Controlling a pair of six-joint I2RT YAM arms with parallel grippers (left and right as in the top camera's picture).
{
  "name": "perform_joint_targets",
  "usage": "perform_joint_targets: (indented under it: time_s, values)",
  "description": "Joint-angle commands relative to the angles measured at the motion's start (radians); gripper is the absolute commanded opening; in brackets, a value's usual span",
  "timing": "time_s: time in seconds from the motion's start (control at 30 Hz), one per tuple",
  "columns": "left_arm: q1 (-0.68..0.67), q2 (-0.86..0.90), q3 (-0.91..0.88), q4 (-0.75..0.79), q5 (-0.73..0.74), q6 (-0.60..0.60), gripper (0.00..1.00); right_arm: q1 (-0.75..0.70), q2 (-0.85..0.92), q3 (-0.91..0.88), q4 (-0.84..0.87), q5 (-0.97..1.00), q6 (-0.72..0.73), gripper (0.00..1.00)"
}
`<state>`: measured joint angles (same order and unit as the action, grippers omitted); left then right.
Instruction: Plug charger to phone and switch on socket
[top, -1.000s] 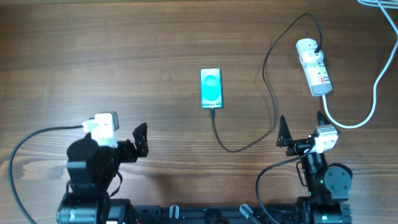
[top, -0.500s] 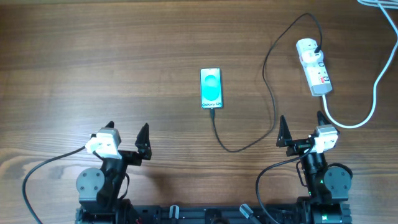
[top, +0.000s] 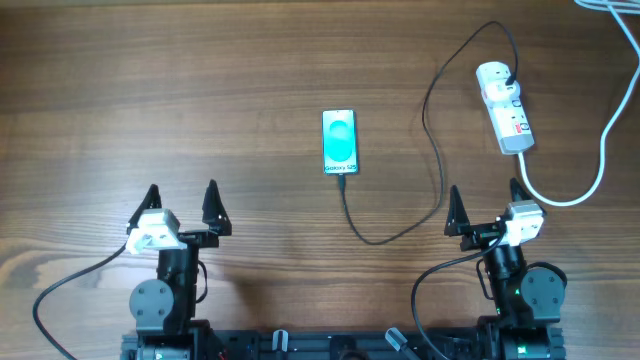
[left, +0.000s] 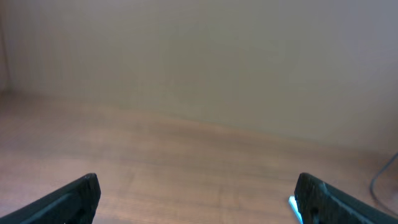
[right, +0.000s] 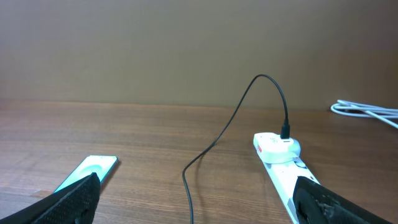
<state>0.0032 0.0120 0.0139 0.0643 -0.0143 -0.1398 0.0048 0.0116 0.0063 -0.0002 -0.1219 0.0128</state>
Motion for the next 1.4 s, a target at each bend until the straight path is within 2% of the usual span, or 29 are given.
perform_joint_targets:
  time_s: [0.0,0.27,0.47,0.57,0.7,0.8,1.37]
  values:
    - [0.009,-0.009,-0.008,-0.140,-0.040,0.034,1.00,-0.004,-0.007,-0.001,0.004,0.017,-0.012,1.00]
    - [0.009,-0.009,-0.008,-0.137,-0.041,0.241,1.00,-0.004,-0.007,-0.001,0.005,0.017,-0.012,1.00]
    - [0.009,-0.009,-0.008,-0.134,-0.079,0.231,1.00,-0.004,-0.007,-0.001,0.005,0.017,-0.012,1.00]
    - [0.009,-0.009,-0.008,-0.126,-0.163,0.132,1.00,-0.004,-0.007,-0.001,0.005,0.017,-0.012,1.00]
    - [0.009,-0.009,-0.008,-0.126,-0.159,0.132,1.00,-0.004,-0.007,-0.001,0.004,0.017,-0.012,1.00]
    - [0.009,-0.009,-0.008,-0.132,-0.109,0.206,1.00,-0.004,-0.007,-0.001,0.005,0.017,-0.013,1.00]
    - [0.009,-0.009,-0.008,-0.128,-0.110,0.207,1.00,-0.004,-0.007,-0.001,0.004,0.017,-0.012,1.00]
